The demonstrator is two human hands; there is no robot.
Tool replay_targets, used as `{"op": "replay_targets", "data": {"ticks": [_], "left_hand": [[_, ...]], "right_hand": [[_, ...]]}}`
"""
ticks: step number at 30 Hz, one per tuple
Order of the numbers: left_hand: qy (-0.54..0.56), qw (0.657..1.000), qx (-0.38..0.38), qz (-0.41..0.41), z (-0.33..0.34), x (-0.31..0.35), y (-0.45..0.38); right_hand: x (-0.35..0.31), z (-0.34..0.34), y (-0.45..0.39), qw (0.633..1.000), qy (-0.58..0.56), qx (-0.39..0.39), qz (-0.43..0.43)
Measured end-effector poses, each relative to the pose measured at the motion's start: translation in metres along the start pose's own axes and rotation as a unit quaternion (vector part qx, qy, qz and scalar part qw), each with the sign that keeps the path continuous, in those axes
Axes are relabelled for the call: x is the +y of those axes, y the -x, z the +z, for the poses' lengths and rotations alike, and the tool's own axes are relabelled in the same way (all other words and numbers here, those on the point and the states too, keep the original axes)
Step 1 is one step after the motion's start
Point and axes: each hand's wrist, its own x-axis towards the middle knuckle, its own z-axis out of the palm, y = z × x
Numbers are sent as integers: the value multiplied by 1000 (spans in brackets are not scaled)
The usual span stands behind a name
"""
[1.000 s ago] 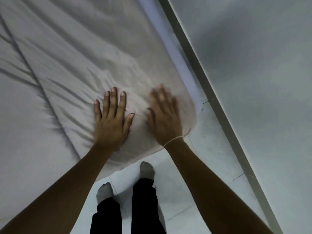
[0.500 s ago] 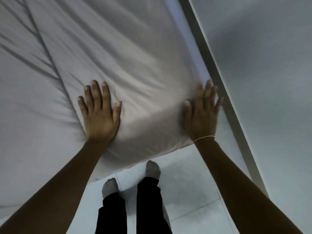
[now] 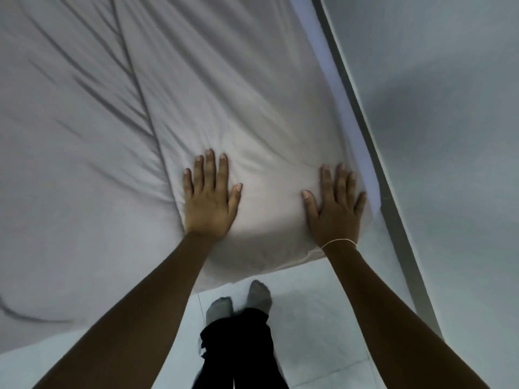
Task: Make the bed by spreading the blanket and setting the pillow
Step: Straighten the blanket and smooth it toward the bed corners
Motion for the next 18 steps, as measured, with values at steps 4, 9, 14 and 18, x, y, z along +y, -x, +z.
{"op": "replay_targets", "data": {"ticks": [4, 9, 14, 18], "left_hand": [[30, 992, -122, 23, -28, -6, 50], [57, 984, -168, -17, -131, -2, 94], [46, 993, -104, 21, -250, 19, 102], [43, 997, -55, 39, -303, 32, 88]], "right_hand": [[-15, -35, 21, 992, 17, -125, 19], [-27, -137, 59, 985, 46, -165, -4], [-50, -239, 91, 994, 19, -103, -22], [-61, -290, 97, 998, -13, -55, -41]]}}
